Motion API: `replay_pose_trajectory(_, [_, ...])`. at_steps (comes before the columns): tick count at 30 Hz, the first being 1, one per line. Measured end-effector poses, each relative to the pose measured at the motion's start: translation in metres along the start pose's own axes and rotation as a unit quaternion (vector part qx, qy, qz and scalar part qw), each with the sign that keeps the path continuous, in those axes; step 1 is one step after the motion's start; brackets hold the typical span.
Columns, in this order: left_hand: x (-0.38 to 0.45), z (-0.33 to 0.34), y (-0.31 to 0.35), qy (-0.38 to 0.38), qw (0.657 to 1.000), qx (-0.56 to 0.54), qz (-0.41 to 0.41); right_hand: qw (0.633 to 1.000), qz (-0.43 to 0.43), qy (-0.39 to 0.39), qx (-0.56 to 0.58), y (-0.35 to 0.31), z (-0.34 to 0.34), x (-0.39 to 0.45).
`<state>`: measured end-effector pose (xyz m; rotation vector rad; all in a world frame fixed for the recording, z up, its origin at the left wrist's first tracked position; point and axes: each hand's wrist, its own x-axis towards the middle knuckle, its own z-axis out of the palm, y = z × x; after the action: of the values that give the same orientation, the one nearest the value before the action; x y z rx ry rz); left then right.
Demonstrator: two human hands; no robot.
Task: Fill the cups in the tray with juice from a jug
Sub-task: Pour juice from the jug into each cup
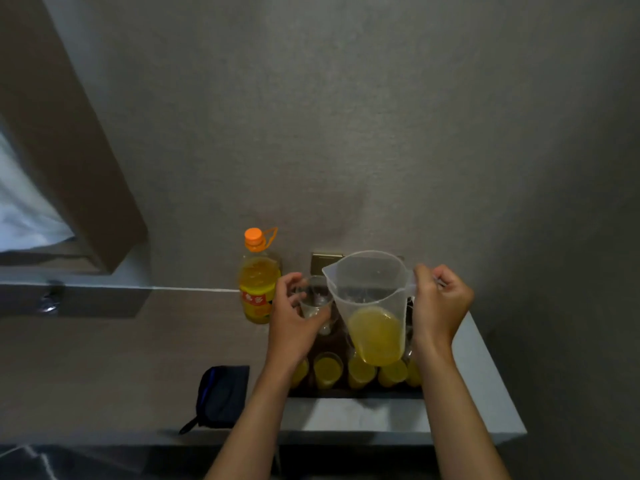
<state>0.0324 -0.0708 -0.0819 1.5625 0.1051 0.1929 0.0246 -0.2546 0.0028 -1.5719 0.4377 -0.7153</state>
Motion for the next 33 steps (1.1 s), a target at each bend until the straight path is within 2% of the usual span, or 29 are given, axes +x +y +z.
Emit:
replay_pose_trajectory(9, [0.006,-0.026,-0.01,0.038,0.993,-0.1,-0.05,0.989,-0.069,-0.099,-0.083,-0.025,0.02,0.004])
replay_pose_trajectory(14, [0.008,-0.038,-0.018,0.028,0.994,-0.09,-0.052,0.979,-0.103,-0.119,-0.132,-0.041,0.031,0.007])
replay_pose_trajectory(22, [0.004,-0.047,-0.001,-0.016,0.995,-0.095,-0.018,0.952,-0.171,-0.124,-0.22,-0.075,0.044,0.005])
replay_pose_trajectory(33, [0.0,-0.047,0.006,-0.028,0.995,-0.098,-0.012,0.919,-0.239,-0.124,-0.289,-0.11,0.059,0.008])
